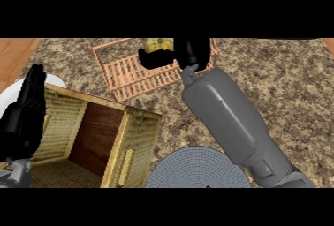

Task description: Pick the squash from the placemat and place it in the tiered shelf

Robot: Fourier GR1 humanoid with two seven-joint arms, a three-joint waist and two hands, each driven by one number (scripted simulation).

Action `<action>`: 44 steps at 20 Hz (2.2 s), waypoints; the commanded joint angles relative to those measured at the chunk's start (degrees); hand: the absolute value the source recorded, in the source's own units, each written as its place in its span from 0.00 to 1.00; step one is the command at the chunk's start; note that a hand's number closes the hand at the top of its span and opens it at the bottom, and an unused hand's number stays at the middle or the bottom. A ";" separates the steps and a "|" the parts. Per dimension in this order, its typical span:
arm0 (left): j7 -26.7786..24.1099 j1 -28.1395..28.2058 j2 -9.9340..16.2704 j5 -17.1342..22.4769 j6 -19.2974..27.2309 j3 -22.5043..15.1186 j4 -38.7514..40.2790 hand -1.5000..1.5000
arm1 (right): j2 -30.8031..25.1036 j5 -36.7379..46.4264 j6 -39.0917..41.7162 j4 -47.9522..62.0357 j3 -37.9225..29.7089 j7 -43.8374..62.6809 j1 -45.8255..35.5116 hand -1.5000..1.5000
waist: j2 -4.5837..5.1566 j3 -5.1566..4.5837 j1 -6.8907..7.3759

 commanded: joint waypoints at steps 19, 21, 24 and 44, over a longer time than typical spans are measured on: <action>-0.92 1.14 -3.32 0.23 -1.93 0.24 5.37 0.50 | -0.55 -22.99 -5.92 14.76 -11.19 -22.22 -8.63 0.00 | 0.36 -1.12 -1.37; 2.17 4.78 -3.24 -0.85 0.01 -1.45 -0.67 0.50 | -1.72 -22.02 -6.83 13.76 -11.50 -18.08 -9.42 0.00 | -0.13 -1.09 -1.35; -0.74 2.96 -4.03 -0.84 -1.15 -0.47 3.49 0.50 | -4.58 -22.04 -8.09 10.50 -12.93 -16.59 -7.78 0.00 | -0.21 -1.13 -2.79; 0.22 3.73 -4.66 -1.67 -0.64 -0.13 3.11 0.50 | -25.48 -37.81 15.99 -14.20 -23.89 -13.94 16.26 0.00 | -0.19 -1.08 -3.90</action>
